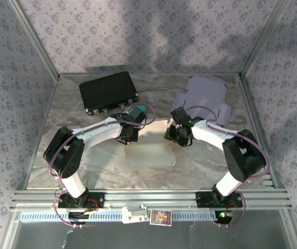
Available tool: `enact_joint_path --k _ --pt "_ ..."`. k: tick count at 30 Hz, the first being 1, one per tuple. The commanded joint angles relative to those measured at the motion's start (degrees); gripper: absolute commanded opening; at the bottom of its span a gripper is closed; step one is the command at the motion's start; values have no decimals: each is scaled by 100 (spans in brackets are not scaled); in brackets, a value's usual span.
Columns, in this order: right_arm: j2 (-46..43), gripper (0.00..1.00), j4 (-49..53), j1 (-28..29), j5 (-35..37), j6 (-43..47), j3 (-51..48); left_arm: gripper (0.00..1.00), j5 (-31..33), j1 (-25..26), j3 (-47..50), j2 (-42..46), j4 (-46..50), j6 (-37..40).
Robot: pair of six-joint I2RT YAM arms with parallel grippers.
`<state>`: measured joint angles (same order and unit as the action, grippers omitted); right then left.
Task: Fold the paper box
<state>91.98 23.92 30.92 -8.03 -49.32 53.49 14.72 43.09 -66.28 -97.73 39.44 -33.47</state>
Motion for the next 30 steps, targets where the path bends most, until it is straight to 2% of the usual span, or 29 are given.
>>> enact_joint_path --k 1,7,23,26,30 --pt "-220 50 27 60 194 118 -122 0 5 -21 -126 -125 211 147" --pt "189 45 -184 90 30 161 -23 0 -28 -20 -166 -156 210 164" --pt "290 34 -354 406 -284 221 363 0 -107 -29 -184 -185 150 151" --pt "7 33 -226 348 -290 428 408 0 -194 -100 -134 -113 89 216" --pt "-777 37 127 114 -575 1226 679 0 -818 -451 16 184 -279 542"
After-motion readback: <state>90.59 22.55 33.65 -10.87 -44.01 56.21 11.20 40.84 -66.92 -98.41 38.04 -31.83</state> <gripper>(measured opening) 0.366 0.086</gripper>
